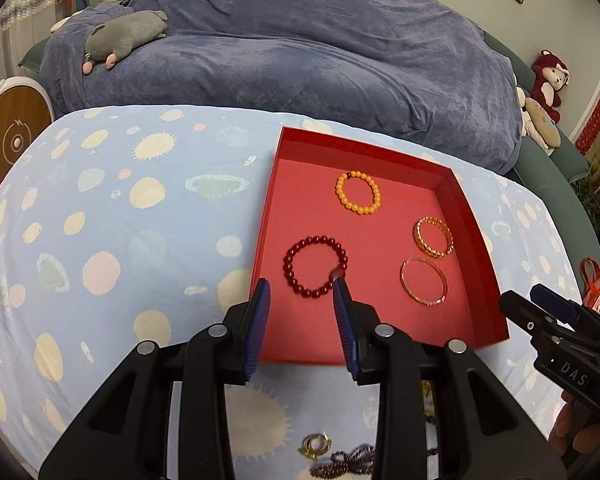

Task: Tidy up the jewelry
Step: 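Lower both bracelets into the red box and open both tools, then grasp the purple beaded strand with the left tool while the right tool grasps the black bead bracelet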

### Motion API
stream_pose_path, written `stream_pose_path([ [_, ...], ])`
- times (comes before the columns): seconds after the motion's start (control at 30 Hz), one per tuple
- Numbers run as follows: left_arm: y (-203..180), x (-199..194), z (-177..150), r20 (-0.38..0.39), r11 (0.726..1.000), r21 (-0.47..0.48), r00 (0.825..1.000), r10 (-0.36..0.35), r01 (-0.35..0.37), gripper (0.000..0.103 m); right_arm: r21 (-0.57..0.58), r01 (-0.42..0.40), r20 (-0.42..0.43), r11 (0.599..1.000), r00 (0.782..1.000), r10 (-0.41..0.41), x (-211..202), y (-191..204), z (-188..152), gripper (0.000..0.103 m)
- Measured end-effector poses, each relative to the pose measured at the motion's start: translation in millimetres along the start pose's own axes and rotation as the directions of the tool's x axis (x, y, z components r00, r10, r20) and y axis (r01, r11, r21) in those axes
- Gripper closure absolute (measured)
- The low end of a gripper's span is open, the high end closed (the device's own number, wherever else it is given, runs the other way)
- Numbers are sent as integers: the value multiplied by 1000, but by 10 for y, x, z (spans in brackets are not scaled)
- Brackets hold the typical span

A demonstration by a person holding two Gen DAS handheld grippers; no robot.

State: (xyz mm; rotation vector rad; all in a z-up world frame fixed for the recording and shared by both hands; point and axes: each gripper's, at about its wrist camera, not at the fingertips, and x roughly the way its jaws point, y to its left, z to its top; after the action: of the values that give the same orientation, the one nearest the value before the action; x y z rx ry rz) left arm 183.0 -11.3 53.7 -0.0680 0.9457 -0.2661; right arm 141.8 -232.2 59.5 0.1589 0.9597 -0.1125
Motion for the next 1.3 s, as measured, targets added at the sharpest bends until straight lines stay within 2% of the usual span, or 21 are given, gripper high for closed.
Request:
stream_pose_path([
  [0.2,-1,-162,-453,-49,1000,22,999,-1,2,71,-9,12,-18,1000,1000,-12,-199,-4,-394,39],
  [0.5,-127,-158,-1011,-135,999,-1,990,-50,50,72,34,5,-79,999,997,-2,-310,-75,-948,39],
  [0.8,-244,-54,-1192,-163,998,-5,985,-64,64,75,48,-3,-111,999,994,9,-305,-48,-1191,39],
  [0.9,-249,-22,-1213,-176,997,5,982,-72,74,94,45,-10,-120,999,993,16,-278,-14,-1217,39],
  [0.93,-245,-17,-1218,-180,997,4,981,-76,78,95,44,-14,-123,999,992,20,-269,-2,-1223,39],
  [1.07,-246,-42,-1268,-171,997,25,983,-65,70,96,34,-28,-127,999,991,32,-228,50,-1237,40],
  [1.3,-121,-165,-1317,-158,999,26,987,-43,47,97,7,-55,-150,998,987,55,-106,167,-1252,54],
])
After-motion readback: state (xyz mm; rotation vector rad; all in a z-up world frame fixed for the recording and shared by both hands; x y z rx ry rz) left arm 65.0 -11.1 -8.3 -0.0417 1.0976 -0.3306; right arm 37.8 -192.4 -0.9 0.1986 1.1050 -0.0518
